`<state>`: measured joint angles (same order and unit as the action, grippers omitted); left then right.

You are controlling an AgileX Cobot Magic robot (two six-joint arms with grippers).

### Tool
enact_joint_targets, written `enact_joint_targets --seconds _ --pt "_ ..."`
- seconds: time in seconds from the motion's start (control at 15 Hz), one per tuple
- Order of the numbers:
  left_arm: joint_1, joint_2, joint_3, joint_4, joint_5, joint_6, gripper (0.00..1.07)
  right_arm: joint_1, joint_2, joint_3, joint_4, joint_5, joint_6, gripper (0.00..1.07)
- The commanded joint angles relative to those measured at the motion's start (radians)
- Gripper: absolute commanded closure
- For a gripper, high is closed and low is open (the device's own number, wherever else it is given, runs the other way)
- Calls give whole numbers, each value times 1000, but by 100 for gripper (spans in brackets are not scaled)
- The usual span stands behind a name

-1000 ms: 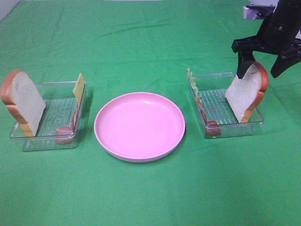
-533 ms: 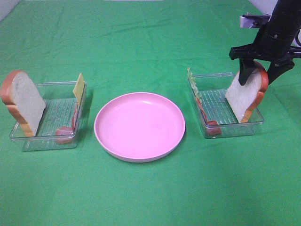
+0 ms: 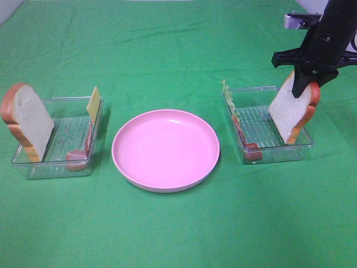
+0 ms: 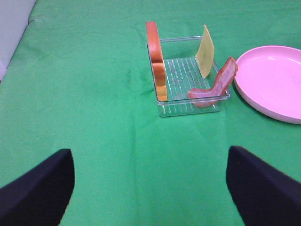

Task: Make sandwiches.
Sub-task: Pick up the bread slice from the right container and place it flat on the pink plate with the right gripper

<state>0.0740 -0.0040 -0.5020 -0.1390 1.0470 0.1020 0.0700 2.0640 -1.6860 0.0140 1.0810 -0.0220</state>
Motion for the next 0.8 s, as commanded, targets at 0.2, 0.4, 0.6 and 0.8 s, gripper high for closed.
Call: enact_joint_targets --seconds 0.2,0.4,0.6,0.8 --pt "4 -23 0 -1 -7 2 23 -2 -176 -7 126 62 -27 107" --pt "4 -23 0 -1 -7 2 23 -2 -252 -7 231 68 -72 107" --pt "4 -23 0 -1 -7 2 23 2 -326 2 486 84 -165 107" --pt "4 -23 0 -1 -7 2 23 73 -322 116 756 60 -276 107"
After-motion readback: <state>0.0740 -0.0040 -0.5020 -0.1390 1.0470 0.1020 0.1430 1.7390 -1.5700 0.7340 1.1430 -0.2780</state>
